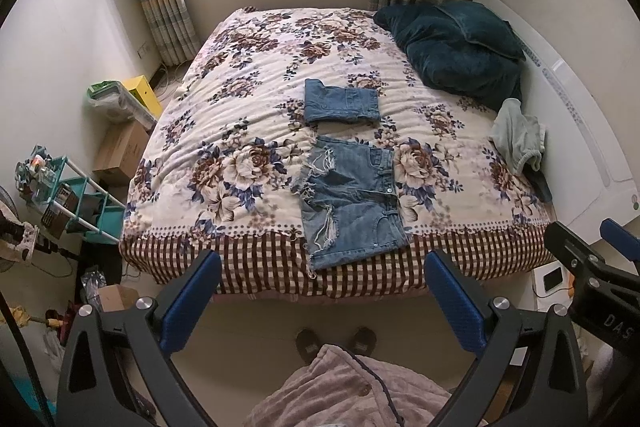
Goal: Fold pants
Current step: 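Lower both grippers onto the waistband of the denim shorts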
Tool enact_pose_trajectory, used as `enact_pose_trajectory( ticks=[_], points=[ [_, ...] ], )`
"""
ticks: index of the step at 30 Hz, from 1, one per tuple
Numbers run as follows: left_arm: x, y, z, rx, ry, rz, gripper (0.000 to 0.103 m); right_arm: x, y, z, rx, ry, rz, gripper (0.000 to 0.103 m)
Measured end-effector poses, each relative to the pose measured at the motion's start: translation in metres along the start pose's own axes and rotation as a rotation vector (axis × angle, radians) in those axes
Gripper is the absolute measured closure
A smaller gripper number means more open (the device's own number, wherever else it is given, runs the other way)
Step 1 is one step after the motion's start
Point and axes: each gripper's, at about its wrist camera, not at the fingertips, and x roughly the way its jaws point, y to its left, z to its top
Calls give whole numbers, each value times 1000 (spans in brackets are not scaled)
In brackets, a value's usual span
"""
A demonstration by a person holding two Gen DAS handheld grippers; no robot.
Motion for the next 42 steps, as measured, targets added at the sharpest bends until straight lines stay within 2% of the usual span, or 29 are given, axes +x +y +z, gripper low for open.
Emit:
enact_pose_trajectory(
  ticks=[5,9,12,15,18,21,24,26,27,34,38,42],
  points=[
    [9,7,5,1,-30,32,0,5,8,2,16,0,-11,0],
    [42,26,25,-6,-71,84,0,23,15,8,58,-22,-15,0],
    [73,35,40,-10,-91,132,0,57,20,22,79,-78,-19,0],
    [114,44,59,-26,-74,160,0,99,23,32,77,-83,-21,0],
    [170,46,84,-45,-31,169,0,159,21,47,71,-51,-13,0],
    [225,46,105,-42,24,203,0,236,14,67,70,32,5,0],
    [291,40,132,-27,92,247,0,324,1,89,81,131,44,0],
    [345,36,152,-21,154,253,0,396,-9,108,89,216,68,0],
    [370,34,160,-19,184,255,0,417,-12,114,93,234,77,0],
    [540,30,193,-36,389,217,0,627,-34,158,117,426,80,0],
    [626,28,205,-29,454,186,0,720,-31,164,65,508,66,0],
    [695,26,219,-13,491,133,2,784,-26,153,43,587,73,0]
  ],
)
